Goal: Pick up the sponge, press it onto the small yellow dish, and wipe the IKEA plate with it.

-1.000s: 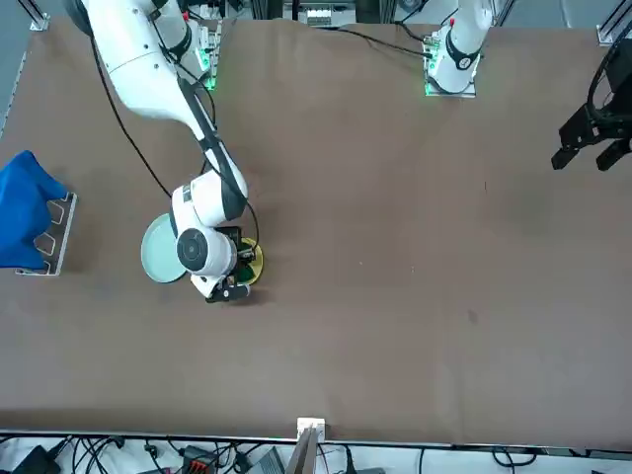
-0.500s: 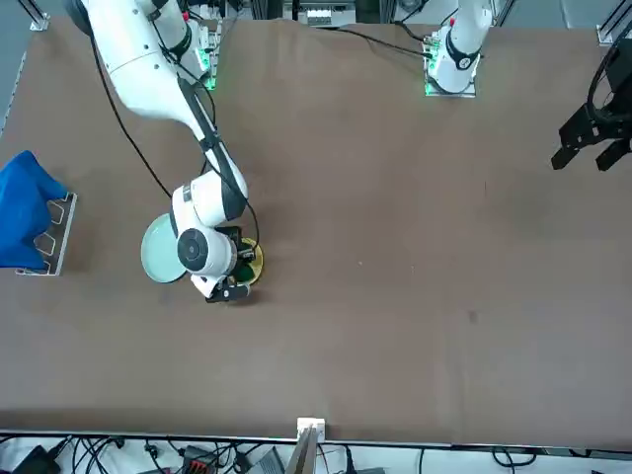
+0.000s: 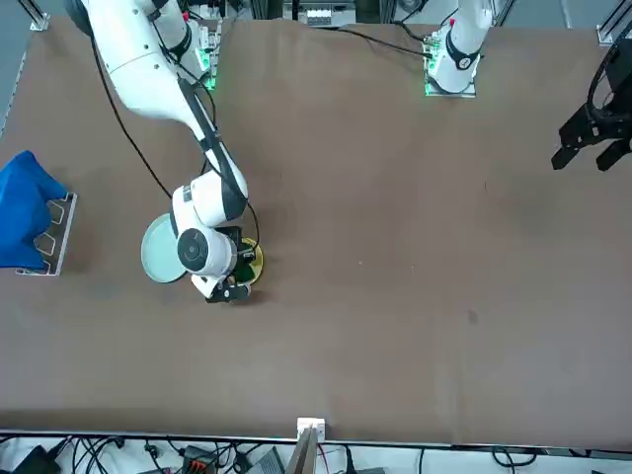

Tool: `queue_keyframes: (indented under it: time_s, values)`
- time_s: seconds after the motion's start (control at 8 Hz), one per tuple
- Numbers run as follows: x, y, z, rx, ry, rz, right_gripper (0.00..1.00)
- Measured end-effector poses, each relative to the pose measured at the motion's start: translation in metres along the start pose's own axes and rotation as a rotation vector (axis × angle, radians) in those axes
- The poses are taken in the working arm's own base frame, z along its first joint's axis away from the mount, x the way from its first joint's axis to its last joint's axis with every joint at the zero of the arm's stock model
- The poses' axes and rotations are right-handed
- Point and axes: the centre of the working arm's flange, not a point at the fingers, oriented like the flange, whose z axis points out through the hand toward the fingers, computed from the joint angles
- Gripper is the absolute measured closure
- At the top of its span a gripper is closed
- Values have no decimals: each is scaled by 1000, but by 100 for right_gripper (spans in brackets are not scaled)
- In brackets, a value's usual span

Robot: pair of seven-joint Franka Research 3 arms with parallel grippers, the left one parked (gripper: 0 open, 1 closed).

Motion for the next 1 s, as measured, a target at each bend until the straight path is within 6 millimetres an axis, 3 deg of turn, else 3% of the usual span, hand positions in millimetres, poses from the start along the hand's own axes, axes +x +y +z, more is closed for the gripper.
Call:
queue_keyframes:
  time_s: [0.25, 0.75, 1.0]
  values:
    - [2, -5, -14, 6, 18, -7, 81]
    - [-18, -12, -88, -4, 5, -22, 80]
    - [-25, -13, -107, -8, -1, -25, 81]
